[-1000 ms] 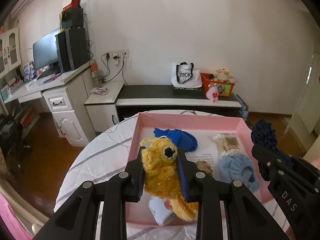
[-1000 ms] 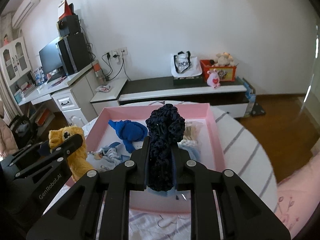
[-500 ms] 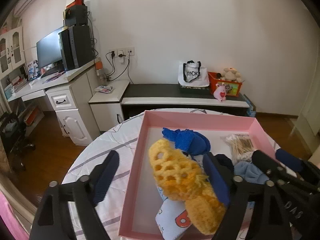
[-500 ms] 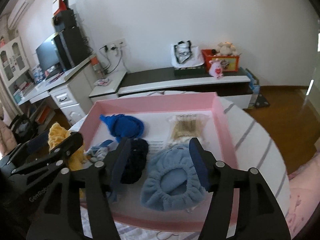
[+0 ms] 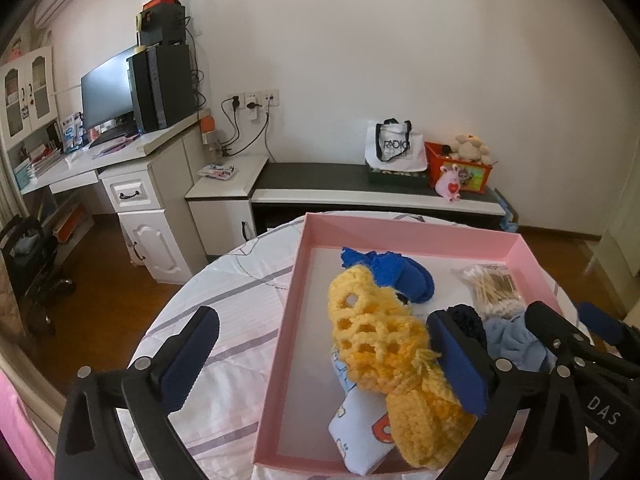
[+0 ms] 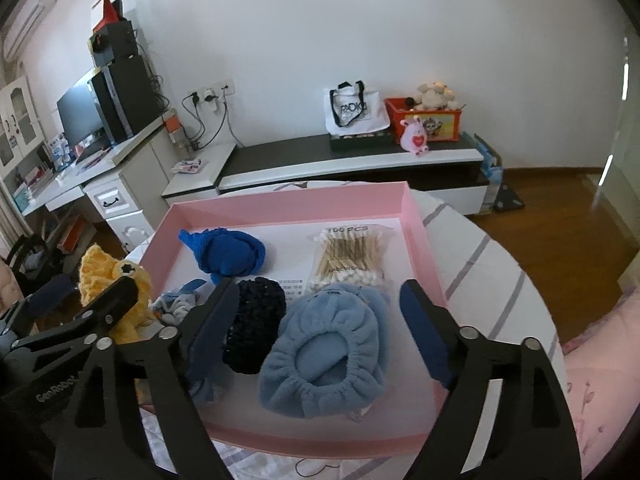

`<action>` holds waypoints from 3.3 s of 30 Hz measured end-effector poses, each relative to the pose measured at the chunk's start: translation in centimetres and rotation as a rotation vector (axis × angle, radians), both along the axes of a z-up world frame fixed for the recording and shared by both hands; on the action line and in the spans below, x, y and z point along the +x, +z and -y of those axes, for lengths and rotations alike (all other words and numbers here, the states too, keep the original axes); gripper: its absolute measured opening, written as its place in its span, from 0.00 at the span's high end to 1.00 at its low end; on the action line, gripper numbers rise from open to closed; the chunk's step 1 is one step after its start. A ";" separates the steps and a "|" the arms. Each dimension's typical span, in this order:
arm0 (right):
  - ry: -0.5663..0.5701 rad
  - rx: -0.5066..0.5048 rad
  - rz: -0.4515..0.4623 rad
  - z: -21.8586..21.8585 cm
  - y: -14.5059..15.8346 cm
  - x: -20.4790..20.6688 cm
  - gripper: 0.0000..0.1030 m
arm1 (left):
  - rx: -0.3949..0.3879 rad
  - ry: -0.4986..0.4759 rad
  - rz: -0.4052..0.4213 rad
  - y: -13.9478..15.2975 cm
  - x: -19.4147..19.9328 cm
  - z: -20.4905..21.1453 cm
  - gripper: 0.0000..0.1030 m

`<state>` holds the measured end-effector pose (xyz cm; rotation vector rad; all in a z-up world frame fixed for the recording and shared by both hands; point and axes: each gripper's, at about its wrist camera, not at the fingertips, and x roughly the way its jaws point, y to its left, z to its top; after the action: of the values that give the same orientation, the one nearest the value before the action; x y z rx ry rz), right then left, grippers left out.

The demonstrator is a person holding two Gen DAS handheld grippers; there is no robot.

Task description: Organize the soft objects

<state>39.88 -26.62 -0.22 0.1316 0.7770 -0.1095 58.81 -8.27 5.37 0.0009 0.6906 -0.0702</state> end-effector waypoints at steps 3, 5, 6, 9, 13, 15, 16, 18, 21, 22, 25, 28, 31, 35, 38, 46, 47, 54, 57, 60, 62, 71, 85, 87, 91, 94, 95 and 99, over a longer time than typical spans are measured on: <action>-0.022 -0.013 0.008 0.1 0.4 -0.4 0.07 | 0.003 -0.002 0.002 0.3 -0.7 0.0 0.00; -0.026 -0.022 0.014 0.1 0.7 -0.8 0.04 | 0.003 -0.002 0.004 0.5 -1.3 -0.1 0.00; -0.027 -0.030 0.016 0.0 0.8 -1.0 0.04 | 0.002 -0.003 0.005 0.7 -1.5 -0.2 0.00; -0.027 -0.046 0.015 -0.2 1.1 -1.7 0.04 | -0.005 0.003 0.001 1.0 -2.4 -0.3 0.00; -0.023 -0.048 0.012 -0.5 1.5 -2.6 0.04 | -0.015 0.007 0.009 1.8 -4.0 -1.0 0.00; -0.024 -0.048 0.017 -0.5 1.8 -3.1 0.04 | -0.011 0.008 0.014 2.2 -5.1 -1.2 0.00; -0.026 -0.047 0.021 -0.5 2.0 -3.4 0.04 | -0.010 0.009 0.015 2.3 -5.6 -1.3 0.00; -0.027 -0.048 0.027 -0.5 2.4 -4.1 0.04 | -0.011 0.009 0.017 2.6 -6.6 -1.4 0.00; -0.028 -0.054 0.033 -0.6 2.9 -5.1 0.04 | -0.014 0.004 0.014 2.9 -8.4 -1.6 0.00; -0.029 -0.057 0.035 -0.7 3.1 -5.6 0.04 | -0.013 0.002 0.014 3.0 -9.1 -1.6 0.00; -0.030 -0.066 0.042 -0.9 3.7 -6.7 0.04 | -0.010 -0.005 0.017 3.6 -10.8 -1.6 0.00; -0.026 -0.077 0.048 -1.1 4.1 -8.1 0.04 | -0.016 -0.012 0.021 4.3 -12.9 -1.9 0.00; -0.028 -0.111 0.053 -1.5 4.7 -9.5 0.00 | -0.022 -0.012 0.025 5.0 -15.0 -1.8 0.00; -0.027 -0.136 0.075 -1.8 5.7 -11.7 0.00 | -0.023 -0.016 0.049 6.0 -18.4 -2.3 0.00; -0.023 -0.150 0.080 -1.9 6.3 -13.3 0.00 | -0.015 -0.016 0.072 6.9 -21.4 -2.5 0.00; -0.038 -0.170 0.120 -2.1 8.0 -17.9 0.00 | -0.003 -0.035 0.115 8.1 -28.5 -2.1 0.00; -0.037 -0.174 0.127 -2.1 8.3 -18.5 0.00 | -0.003 -0.038 0.121 8.3 -29.3 -2.1 0.00; -0.033 -0.189 0.181 -2.7 9.9 -22.1 0.00 | -0.004 -0.027 0.177 9.7 -35.5 -2.6 0.00; -0.029 -0.195 0.209 -3.0 10.7 -23.5 0.00 | -0.009 -0.023 0.208 10.3 -38.0 -2.7 0.00; -0.028 -0.207 0.238 -3.4 11.5 -25.1 0.00 | -0.006 -0.017 0.246 11.1 -40.2 -2.7 0.00; -0.031 -0.217 0.259 -3.5 12.1 -26.0 0.00 | -0.008 -0.016 0.273 11.6 -41.8 -2.7 0.00; -0.036 -0.256 0.372 -4.5 14.8 -29.8 0.00 | -0.021 -0.011 0.381 13.0 -46.9 -2.5 0.00; -0.031 -0.258 0.469 -5.0 16.7 -32.9 0.00 | -0.028 -0.007 0.469 13.0 -50.4 -2.6 0.00; -0.031 -0.258 0.474 -5.0 16.8 -33.0 0.00 | -0.027 -0.006 0.472 13.0 -50.4 -2.5 0.00; -0.032 -0.259 0.478 -4.9 16.6 -33.2 0.00 | -0.024 -0.003 0.474 12.9 -50.1 -2.3 0.00; -0.032 -0.258 0.478 -4.9 16.6 -33.2 0.00 | -0.022 -0.001 0.475 12.9 -49.8 -2.0 0.00; -0.032 -0.258 0.478 -4.9 16.6 -33.2 0.00 | -0.022 0.000 0.475 12.9 -49.7 -2.0 0.00; -0.031 -0.259 0.478 -4.9 16.6 -33.2 0.00 | -0.022 -0.001 0.476 12.8 -49.8 -2.0 0.00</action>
<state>6.65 -21.74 16.39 -0.0755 0.2794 -0.1987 9.05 -6.27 18.20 -0.0033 0.2140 -0.0750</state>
